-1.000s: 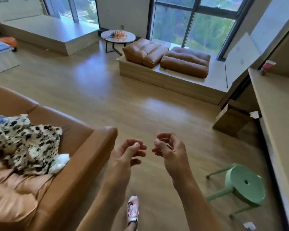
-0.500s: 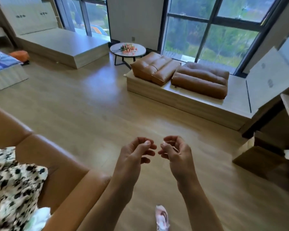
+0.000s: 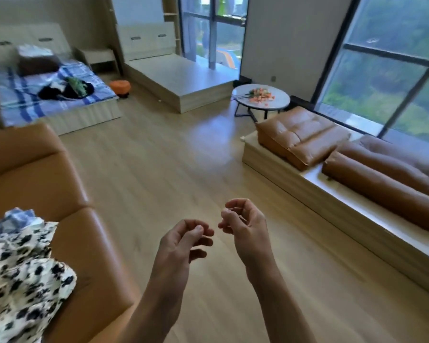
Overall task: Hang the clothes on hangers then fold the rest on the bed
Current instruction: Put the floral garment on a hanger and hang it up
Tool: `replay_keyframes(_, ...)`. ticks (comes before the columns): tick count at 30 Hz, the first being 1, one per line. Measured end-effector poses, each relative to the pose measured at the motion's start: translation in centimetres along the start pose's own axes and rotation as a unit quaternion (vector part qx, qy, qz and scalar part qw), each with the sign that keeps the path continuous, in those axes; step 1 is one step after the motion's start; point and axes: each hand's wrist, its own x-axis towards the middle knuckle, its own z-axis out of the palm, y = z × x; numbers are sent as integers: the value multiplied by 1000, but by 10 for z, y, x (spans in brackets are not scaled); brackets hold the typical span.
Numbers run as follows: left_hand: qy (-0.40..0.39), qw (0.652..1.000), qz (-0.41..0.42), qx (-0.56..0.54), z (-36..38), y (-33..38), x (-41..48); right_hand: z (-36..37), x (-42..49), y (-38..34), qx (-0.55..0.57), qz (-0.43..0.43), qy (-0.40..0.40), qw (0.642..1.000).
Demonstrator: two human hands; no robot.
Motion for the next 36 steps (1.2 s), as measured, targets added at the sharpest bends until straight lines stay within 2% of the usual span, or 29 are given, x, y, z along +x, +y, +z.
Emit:
replay_keyframes(5,63,998,14,-24,-11,2,106,46,101,13,-31,16,-84,996)
replay_keyframes(11,113,993,30,-29,-38,34,238,109,235,-13,-42,-14,-115,992)
replay_keyframes(16,173,983,50,-28,-83,75,325,191,328,-38,-11,-50,-174,983)
replay_keyframes(20,229,969,79,-59,-131,91,373,268,378,-32,-2,-37,-261,965)
replay_keyframes(26,348,926,95,-112,-198,91,449,389,446,-19,-5,-26,-394,919)
replay_keyframes(32,461,870,118,-128,-263,125,514,509,507,-35,-13,-29,-537,843)
replay_keyframes(34,508,842,126,-130,-285,132,523,552,516,-39,-13,-19,-579,815)
replay_keyframes(36,567,797,121,-169,-306,131,528,590,515,-37,-21,-6,-608,793)
